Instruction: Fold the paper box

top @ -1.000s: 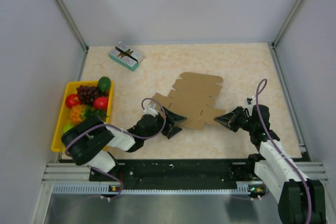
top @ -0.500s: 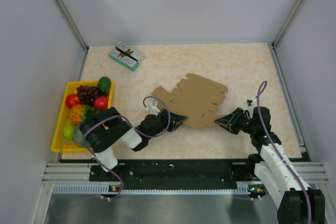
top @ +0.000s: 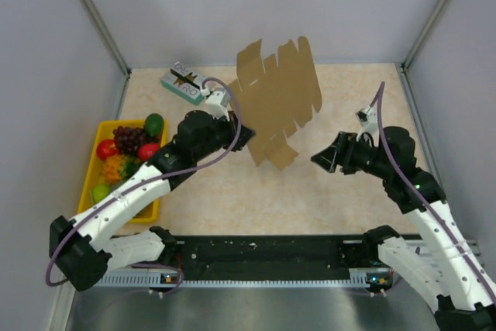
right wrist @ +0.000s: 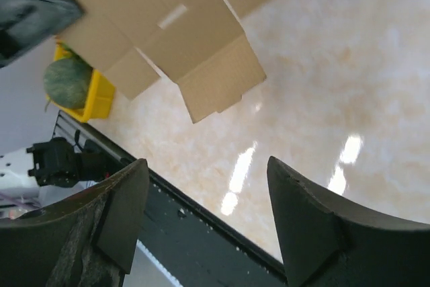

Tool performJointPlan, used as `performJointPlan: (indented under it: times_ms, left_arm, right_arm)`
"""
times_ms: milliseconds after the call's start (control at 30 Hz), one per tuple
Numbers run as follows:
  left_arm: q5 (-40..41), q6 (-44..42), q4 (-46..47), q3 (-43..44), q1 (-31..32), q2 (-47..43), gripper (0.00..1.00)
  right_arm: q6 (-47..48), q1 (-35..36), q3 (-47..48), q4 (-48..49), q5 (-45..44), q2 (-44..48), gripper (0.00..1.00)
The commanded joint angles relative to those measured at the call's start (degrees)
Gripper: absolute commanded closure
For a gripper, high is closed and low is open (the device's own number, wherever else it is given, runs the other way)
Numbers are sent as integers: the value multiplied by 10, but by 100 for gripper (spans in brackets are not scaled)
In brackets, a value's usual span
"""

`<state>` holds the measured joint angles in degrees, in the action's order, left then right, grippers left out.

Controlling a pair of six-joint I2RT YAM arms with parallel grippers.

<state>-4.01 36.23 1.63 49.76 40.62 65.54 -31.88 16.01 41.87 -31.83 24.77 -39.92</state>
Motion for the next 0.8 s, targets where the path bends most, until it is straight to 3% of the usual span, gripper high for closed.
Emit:
performJointPlan:
  times_ms: [0, 33, 200, 333, 467, 767]
  left_arm:
    - [-71, -272, -312, 105, -23, -36, 93]
    - [-79, -314, -370, 121, -24, -35, 93]
    - [-109, -382, -455, 154, -24, -37, 96]
    - [-150, -424, -469, 147, -25, -59, 96]
    - [-189, -429, -462, 146, -25, -76, 95]
    - [-236, -443, -469, 148, -25, -65, 94]
  right_arm:
    - [136, 64, 168, -19, -50, -38, 29]
    - [155, 66, 195, -20, -40, -56, 30]
    - [290, 66, 388, -36, 3, -164, 30]
    - [414, 68, 491, -42, 171, -240, 32]
    - [481, 80, 494, -45, 190, -256, 34]
    - [501, 137, 494, -46, 212, -306, 35]
